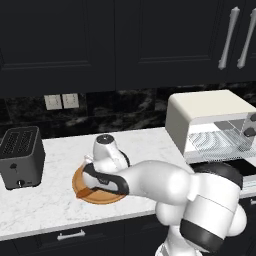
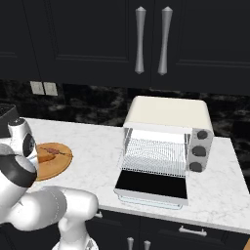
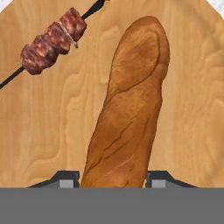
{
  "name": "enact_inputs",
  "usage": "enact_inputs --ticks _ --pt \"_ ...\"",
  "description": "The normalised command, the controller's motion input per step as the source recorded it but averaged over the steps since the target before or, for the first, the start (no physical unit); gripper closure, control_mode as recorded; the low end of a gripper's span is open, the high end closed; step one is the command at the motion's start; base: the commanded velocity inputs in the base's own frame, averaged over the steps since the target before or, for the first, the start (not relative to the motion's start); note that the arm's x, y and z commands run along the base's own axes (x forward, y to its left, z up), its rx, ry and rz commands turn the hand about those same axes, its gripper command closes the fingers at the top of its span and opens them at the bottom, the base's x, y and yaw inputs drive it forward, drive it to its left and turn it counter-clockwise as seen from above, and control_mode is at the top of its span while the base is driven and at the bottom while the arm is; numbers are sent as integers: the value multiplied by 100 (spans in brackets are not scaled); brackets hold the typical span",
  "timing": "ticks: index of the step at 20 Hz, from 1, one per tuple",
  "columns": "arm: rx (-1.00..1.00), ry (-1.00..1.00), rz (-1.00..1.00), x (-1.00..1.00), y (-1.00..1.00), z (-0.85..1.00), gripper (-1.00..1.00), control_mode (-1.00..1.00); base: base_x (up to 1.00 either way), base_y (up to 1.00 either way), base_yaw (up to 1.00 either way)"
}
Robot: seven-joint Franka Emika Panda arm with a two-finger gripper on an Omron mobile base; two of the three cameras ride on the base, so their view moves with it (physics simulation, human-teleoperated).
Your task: Pick up the kebab skewer and baguette bread, and place them inside the toaster oven. Close the toaster oven door and start by setting the timer.
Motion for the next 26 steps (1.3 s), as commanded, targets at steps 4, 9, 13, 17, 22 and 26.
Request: enact_inputs --ticks 4,9,13,17,22,26 --pt "4 -3 0 -13 -29 94 100 -100 0 0 0" --pt "5 -3 0 -20 -69 86 100 -100 0 0 0" --pt "0 -10 -3 -41 -83 51 100 -100 0 0 0" --pt "0 -10 -11 -23 -76 37 100 -100 0 0 0" --pt "0 -4 -26 0 -67 5 100 -100 0 0 0" --pt "0 -3 -28 0 -73 16 100 -100 0 0 0"
